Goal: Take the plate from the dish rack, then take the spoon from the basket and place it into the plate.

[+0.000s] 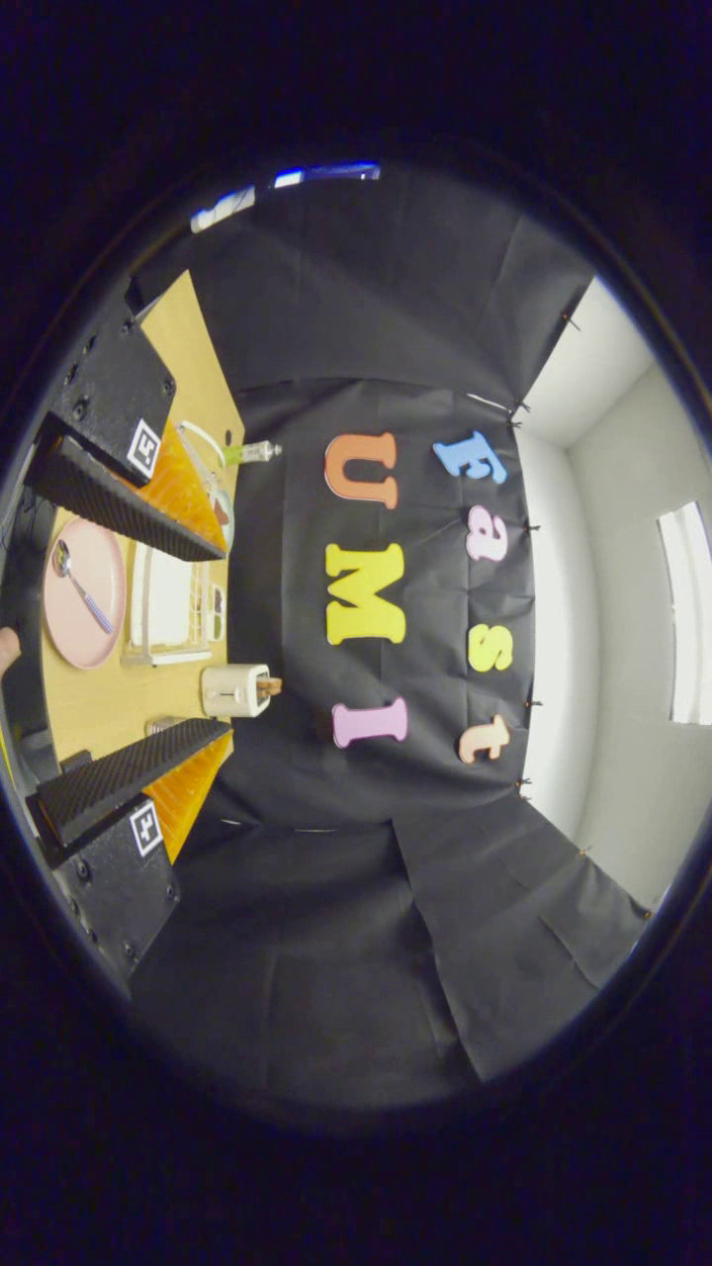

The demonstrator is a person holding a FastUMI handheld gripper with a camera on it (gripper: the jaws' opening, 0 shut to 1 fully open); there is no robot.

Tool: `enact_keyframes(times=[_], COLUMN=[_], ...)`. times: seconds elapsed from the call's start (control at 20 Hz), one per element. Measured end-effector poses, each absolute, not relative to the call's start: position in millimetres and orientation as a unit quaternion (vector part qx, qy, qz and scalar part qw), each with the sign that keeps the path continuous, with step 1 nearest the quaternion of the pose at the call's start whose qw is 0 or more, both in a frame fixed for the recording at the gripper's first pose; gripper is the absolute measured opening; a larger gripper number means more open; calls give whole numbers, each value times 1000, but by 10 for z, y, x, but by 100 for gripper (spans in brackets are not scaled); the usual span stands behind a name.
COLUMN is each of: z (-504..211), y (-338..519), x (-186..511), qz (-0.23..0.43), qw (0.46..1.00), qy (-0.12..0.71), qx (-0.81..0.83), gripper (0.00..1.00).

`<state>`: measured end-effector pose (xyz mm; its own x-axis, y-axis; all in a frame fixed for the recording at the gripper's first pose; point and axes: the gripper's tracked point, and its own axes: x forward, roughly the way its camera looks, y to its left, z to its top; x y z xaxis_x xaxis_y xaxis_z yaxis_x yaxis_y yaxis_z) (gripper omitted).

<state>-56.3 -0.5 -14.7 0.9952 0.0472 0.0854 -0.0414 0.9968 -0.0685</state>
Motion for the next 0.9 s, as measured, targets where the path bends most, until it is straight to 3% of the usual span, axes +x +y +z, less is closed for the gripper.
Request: enact_keyframes(times=[0.9], z=[-46], y=[-140], x=[-617], qz=[21], qw=[998], qy=[-47], qx=[-25], gripper=[100])
